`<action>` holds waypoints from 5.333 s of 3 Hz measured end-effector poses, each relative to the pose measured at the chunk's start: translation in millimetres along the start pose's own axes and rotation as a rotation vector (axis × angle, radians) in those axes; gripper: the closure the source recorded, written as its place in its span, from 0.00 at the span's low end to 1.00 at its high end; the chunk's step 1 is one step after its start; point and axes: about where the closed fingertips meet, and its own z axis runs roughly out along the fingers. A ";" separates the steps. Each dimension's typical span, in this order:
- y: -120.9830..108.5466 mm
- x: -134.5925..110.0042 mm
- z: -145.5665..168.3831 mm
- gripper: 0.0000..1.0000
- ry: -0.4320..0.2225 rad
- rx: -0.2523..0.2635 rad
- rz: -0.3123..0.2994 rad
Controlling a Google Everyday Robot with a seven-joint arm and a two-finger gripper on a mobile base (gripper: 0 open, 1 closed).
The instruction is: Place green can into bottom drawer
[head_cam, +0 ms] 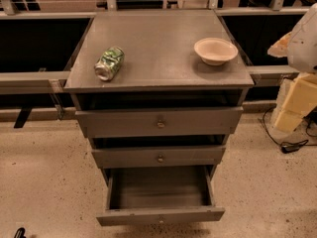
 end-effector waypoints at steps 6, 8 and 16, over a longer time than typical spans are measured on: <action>-49.0 -107.7 78.8 0.00 -0.103 0.212 -0.506; -52.6 -116.3 75.3 0.00 -0.129 0.223 -0.586; -131.5 -298.0 125.7 0.00 0.096 0.059 -1.637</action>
Offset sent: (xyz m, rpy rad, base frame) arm 0.0688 0.1176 -0.0324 -0.3408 -0.1685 0.3692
